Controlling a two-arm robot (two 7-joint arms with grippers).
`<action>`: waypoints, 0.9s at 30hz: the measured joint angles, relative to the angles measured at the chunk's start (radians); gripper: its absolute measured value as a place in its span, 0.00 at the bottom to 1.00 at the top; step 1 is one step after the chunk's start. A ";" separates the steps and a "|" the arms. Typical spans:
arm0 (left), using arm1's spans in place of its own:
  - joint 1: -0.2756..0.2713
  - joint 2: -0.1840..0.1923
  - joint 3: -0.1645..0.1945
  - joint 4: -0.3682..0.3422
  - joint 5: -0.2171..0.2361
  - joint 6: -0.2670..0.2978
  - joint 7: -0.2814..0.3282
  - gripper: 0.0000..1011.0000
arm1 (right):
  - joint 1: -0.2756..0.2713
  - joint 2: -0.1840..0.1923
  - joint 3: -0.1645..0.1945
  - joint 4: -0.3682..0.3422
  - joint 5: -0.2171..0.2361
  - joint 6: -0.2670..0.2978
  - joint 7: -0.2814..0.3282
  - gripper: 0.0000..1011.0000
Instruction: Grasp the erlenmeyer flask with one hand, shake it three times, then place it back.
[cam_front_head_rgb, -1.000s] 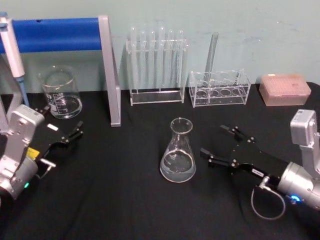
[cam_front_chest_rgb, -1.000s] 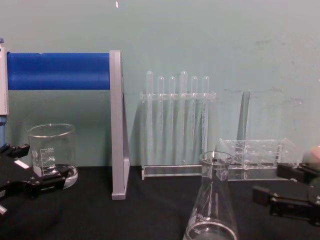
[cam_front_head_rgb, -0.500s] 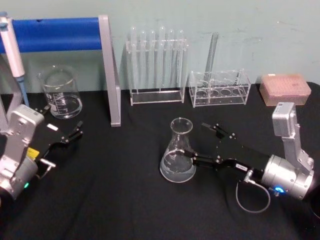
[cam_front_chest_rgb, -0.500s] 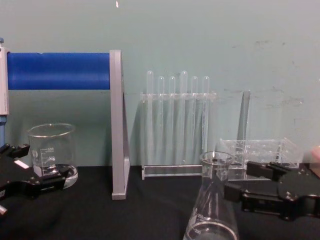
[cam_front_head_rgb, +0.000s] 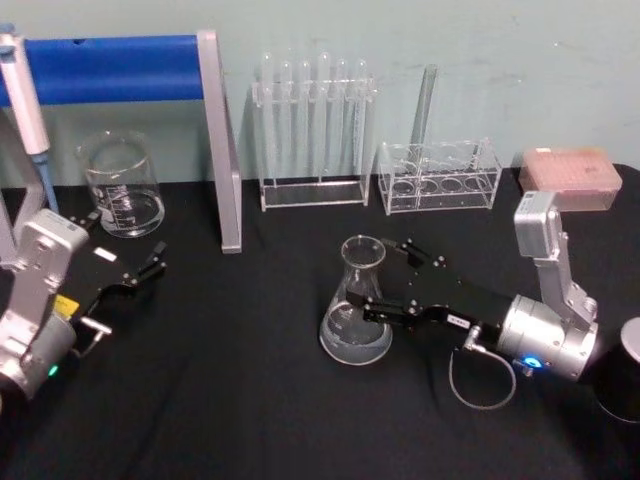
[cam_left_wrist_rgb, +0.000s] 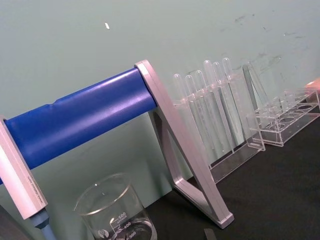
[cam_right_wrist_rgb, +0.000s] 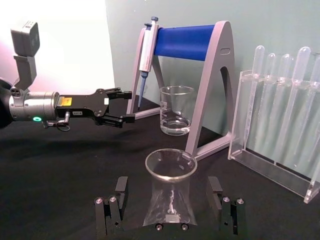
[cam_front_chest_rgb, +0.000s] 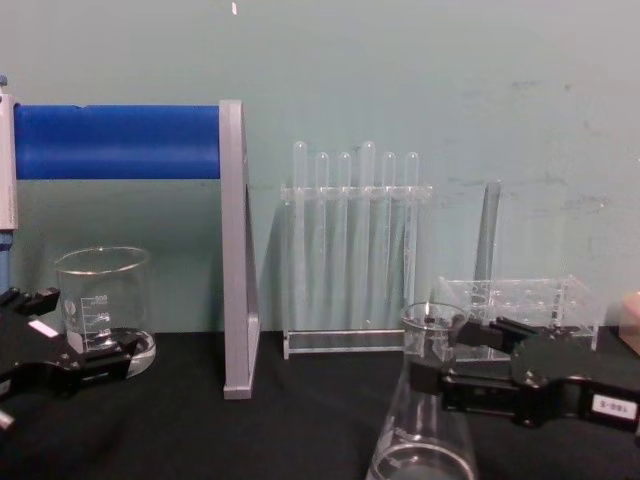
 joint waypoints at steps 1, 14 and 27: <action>0.000 0.000 0.000 0.000 0.000 0.000 0.000 0.99 | 0.004 -0.003 -0.002 0.004 0.000 0.000 0.001 0.99; 0.000 0.000 0.000 0.000 0.000 0.000 0.000 0.99 | 0.051 -0.038 -0.029 0.059 -0.022 -0.008 0.004 0.99; 0.000 0.000 0.000 0.000 0.000 0.000 0.000 0.99 | 0.054 -0.042 -0.035 0.059 -0.051 -0.002 -0.029 0.99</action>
